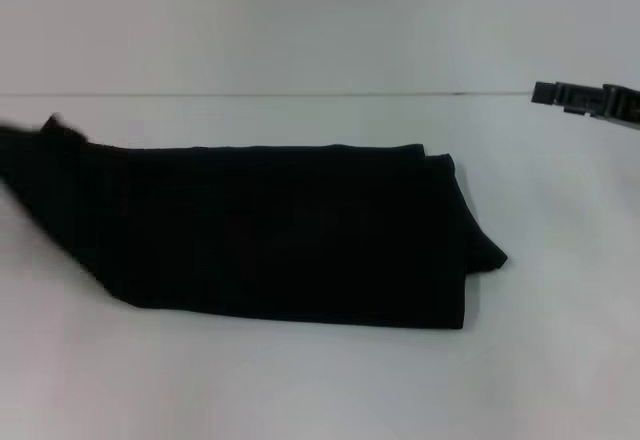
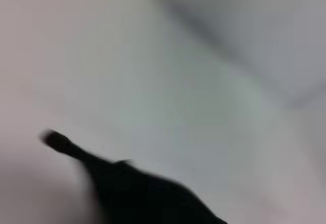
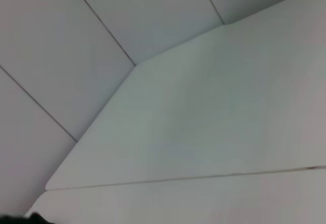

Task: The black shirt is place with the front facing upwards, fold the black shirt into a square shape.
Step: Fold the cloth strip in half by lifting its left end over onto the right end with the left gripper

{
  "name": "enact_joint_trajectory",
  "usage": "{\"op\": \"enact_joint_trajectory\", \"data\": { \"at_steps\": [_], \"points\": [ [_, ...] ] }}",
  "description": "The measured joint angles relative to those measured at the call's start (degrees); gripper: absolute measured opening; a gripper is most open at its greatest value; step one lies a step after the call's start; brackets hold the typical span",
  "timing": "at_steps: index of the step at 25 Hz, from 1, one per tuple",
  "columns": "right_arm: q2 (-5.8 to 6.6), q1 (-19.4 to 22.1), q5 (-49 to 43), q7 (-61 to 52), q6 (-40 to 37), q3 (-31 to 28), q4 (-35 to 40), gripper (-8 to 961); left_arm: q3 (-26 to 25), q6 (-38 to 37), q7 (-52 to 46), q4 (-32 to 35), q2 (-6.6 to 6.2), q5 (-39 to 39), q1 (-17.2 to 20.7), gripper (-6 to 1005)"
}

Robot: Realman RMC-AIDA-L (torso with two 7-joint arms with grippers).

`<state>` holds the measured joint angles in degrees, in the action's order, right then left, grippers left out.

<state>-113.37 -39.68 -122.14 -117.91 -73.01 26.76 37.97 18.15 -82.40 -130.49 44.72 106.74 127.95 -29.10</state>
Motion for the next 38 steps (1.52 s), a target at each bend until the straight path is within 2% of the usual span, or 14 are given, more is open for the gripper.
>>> {"op": "enact_joint_trajectory", "data": {
  "at_steps": [2,4,7,8,10,13,16,18,20,25,26,32,35,38],
  "points": [
    [0.02,0.4,0.1,0.4,0.0,-0.5,0.0,815,0.7,-4.9,1.4,-0.2,1.25,-5.3,-2.2,43],
    [0.18,1.1,0.2,0.9,-0.2,-1.4,-0.1,815,1.9,-7.6,2.6,-0.4,3.60,-8.5,-5.3,43],
    [0.68,2.3,0.7,1.3,-1.4,-1.8,0.4,815,5.4,-8.2,4.2,-1.2,8.73,-10.4,-11.2,42],
    [0.93,2.7,0.8,1.4,-1.7,-1.8,0.6,814,6.4,-7.7,4.8,-1.7,9.99,-10.4,-12.6,42],
    [1.74,3.7,1.4,1.5,-2.9,-2.0,1.1,814,9.4,-4.9,6.5,-3.9,13.63,-10.5,-16.3,42],
    [3.49,5.4,2.7,1.3,-4.0,-3.1,1.3,814,12.8,1.2,9.9,-9.5,17.17,-11.0,-19.7,42],
    [5.15,7.0,3.8,1.3,-4.4,-3.8,1.2,814,14.3,9.1,17.4,-22.3,17.77,-15.7,-22.2,43],
    [5.88,7.7,4.2,1.3,-4.4,-4.1,1.2,814,14.4,15.2,25.0,-32.9,17.81,-20.8,-23.2,43],
    [6.28,8.0,4.2,1.4,-4.4,-4.2,1.3,813,13.9,18.6,31.9,-39.8,17.94,-25.5,-23.2,46],
    [6.82,7.8,2.8,1.9,-3.8,-3.8,0.9,813,9.3,17.6,48.3,-50.4,17.99,-30.2,-23.0,64],
    [6.83,7.5,2.1,1.8,-3.8,-3.8,0.8,813,8.4,16.6,50.9,-51.8,17.99,-30.1,-23.0,109],
    [6.60,5.3,-2.2,-1.2,-3.4,-3.3,0.5,812,8.2,7.2,54.6,-51.9,17.93,-26.2,-23.0,368],
    [6.62,3.8,-3.2,-3.7,-3.4,-1.3,-0.5,812,8.2,-0.5,54.5,-47.2,17.76,-24.9,-21.3,489],
    [7.68,1.1,-3.6,-9.0,-2.7,3.8,-3.7,812,9.1,-5.1,53.2,-40.0,17.44,-24.5,-18.8,621]
  ]
}}
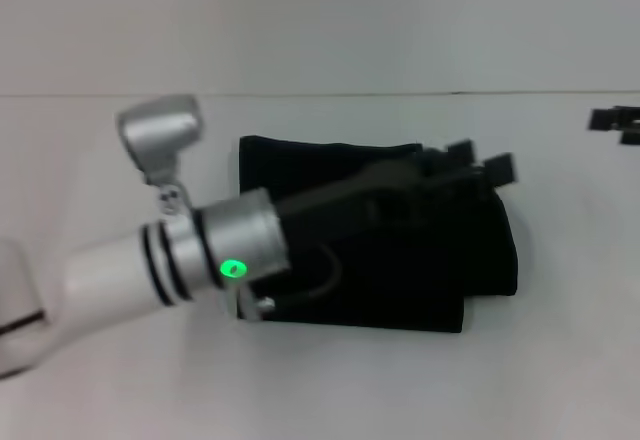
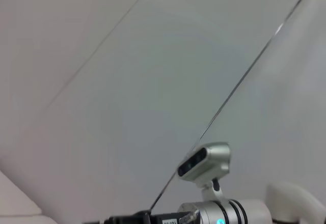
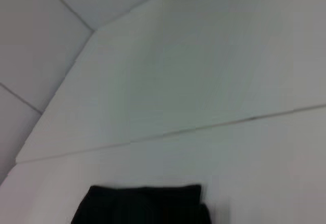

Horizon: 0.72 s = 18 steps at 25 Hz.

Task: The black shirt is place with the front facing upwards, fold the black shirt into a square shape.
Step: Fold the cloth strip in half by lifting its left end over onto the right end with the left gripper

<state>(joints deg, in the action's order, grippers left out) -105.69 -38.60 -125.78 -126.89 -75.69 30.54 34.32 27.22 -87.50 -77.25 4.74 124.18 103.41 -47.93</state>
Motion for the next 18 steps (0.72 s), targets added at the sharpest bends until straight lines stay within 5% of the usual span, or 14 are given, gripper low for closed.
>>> {"op": "enact_joint_trajectory", "data": {
  "at_steps": [5,12,18],
  "points": [
    [0.44,-5.5,-2.2,-6.5,4.2,7.2,-5.5,811,6.2,-1.9,-3.6,13.6,-0.98,0.3,5.0,779],
    [-3.03,-11.3,-3.6,-8.0,11.0,10.7,-10.1,811,8.0,-1.3,-3.7,17.4,-3.28,0.3,9.4,842],
    [-5.07,-13.6,-3.4,-8.7,15.0,10.6,-12.2,810,8.0,0.1,-2.2,18.6,-3.67,0.3,11.0,843]
  ]
}}
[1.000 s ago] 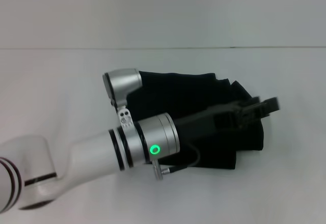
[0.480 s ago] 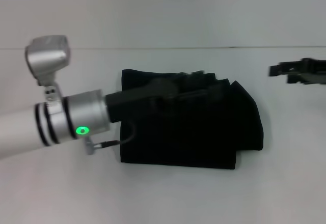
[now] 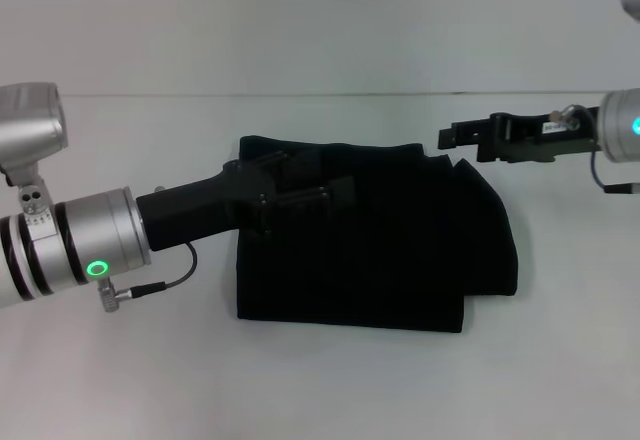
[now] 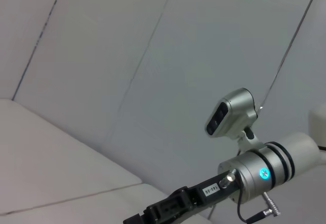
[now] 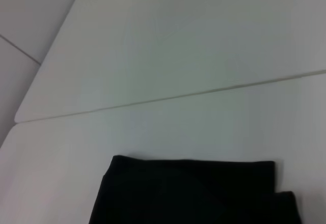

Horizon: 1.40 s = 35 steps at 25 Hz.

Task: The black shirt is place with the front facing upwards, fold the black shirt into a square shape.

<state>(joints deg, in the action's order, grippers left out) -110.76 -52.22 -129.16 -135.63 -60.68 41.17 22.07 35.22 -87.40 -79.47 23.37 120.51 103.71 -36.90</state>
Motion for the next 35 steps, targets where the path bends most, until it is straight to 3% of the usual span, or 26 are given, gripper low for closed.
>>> {"op": "enact_joint_trajectory", "data": {
  "at_steps": [7,18,24,32,35],
  "points": [
    [-2.28,-1.0,-0.1,-0.4,3.7,0.1,-1.5,780,0.1,2.7,0.9,0.1,-0.02,0.0,0.0,843],
    [-2.74,0.5,0.1,-1.1,4.3,-0.4,-1.8,636,0.1,5.0,1.1,0.1,0.10,0.0,-0.2,842],
    [-2.87,0.5,0.2,-1.1,4.1,-0.5,-1.9,630,0.1,5.4,1.4,0.0,0.34,0.0,-0.3,842],
    [-5.96,-0.1,2.5,2.1,9.3,-0.5,-1.5,307,0.1,6.1,1.8,-0.2,0.42,0.0,0.1,843],
    [-6.41,0.2,4.4,3.2,10.2,-0.3,-1.4,190,0.1,6.3,1.8,-0.4,0.32,0.0,0.1,843]
  ]
}}
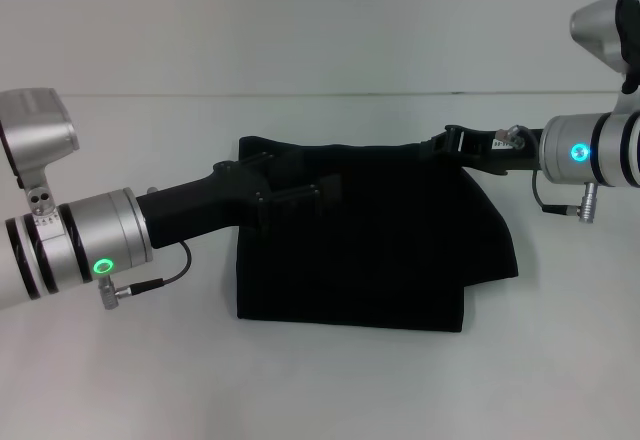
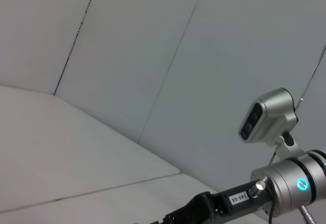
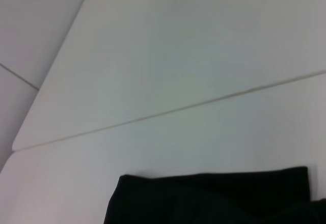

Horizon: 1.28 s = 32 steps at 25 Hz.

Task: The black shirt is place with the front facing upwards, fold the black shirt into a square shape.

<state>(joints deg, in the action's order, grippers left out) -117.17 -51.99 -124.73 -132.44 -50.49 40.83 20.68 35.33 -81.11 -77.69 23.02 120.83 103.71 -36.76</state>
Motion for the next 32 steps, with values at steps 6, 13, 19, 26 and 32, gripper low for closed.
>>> {"op": "enact_joint_trajectory", "data": {
  "at_steps": [6,13,19,26,32],
  "points": [
    [-0.26,1.1,1.1,0.9,0.5,-0.1,0.0,98,0.0,-0.4,0.0,-0.1,-0.07,0.0,0.0,843],
    [-0.26,2.6,1.7,0.9,-0.4,0.2,2.0,21,0.0,-0.7,-0.4,-0.1,0.06,0.0,0.0,843],
    [-0.75,3.2,3.2,2.9,-3.9,0.2,6.4,23,0.0,-0.8,-0.2,-0.1,0.30,-0.2,0.0,843],
    [-0.80,3.1,4.4,4.8,-4.8,0.6,6.6,22,0.0,-0.9,-0.3,-0.2,0.51,-0.3,0.0,842],
    [-0.29,4.8,4.4,4.6,-2.8,0.5,6.0,51,0.0,-0.9,-0.4,-0.2,0.55,-0.3,-0.2,842]
  ]
}}
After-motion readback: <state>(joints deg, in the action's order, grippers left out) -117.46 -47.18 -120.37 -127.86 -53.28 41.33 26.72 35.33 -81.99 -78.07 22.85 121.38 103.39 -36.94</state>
